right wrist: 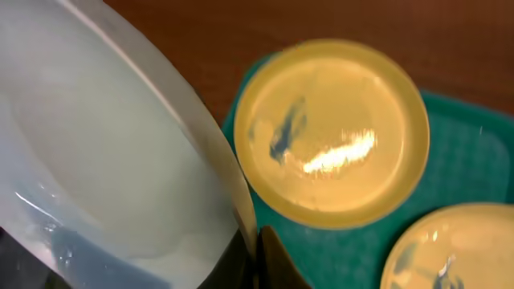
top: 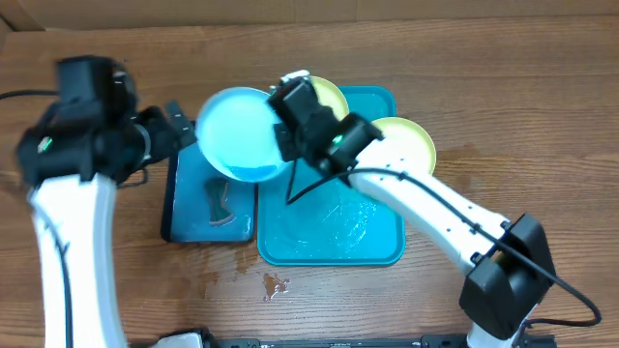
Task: Clean dirty plates on tray and stack at the side
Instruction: 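Lift the white plate with the right gripper and place it right of the tray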
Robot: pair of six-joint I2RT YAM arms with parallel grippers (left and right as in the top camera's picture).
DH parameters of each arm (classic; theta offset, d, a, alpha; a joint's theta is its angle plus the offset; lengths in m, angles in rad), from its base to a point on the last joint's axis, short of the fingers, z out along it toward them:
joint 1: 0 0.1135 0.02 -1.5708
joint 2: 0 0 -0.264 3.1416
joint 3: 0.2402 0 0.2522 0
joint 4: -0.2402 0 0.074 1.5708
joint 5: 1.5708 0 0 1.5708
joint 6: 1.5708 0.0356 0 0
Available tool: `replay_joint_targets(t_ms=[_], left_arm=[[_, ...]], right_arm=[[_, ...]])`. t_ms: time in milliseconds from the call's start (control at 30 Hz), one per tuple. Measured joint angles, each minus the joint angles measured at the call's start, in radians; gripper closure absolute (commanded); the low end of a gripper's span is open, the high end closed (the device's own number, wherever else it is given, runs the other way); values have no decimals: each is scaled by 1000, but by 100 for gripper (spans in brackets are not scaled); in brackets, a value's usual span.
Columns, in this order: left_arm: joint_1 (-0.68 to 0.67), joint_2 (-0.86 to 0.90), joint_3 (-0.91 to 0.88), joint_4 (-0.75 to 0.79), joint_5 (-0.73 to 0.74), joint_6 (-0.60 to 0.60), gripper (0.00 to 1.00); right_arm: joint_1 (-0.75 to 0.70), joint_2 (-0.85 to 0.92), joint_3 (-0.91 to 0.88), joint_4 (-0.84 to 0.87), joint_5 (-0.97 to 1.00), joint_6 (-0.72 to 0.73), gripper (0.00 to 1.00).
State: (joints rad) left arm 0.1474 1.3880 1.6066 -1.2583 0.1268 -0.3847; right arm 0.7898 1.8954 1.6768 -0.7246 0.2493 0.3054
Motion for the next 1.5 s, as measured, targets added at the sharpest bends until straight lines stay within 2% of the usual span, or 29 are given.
replay_joint_targets(t_ms=[333, 600, 1300, 1500], left_arm=[[11, -251, 5, 1, 9, 0, 0], [11, -322, 5, 47, 12, 0, 0], [11, -326, 5, 75, 12, 0, 0], [11, -326, 5, 72, 12, 0, 0]], right_arm=[[223, 17, 0, 209, 460, -178, 96], [319, 17, 0, 245, 705, -309, 96], [365, 17, 0, 238, 779, -320, 96], [355, 17, 0, 179, 745, -211, 96]])
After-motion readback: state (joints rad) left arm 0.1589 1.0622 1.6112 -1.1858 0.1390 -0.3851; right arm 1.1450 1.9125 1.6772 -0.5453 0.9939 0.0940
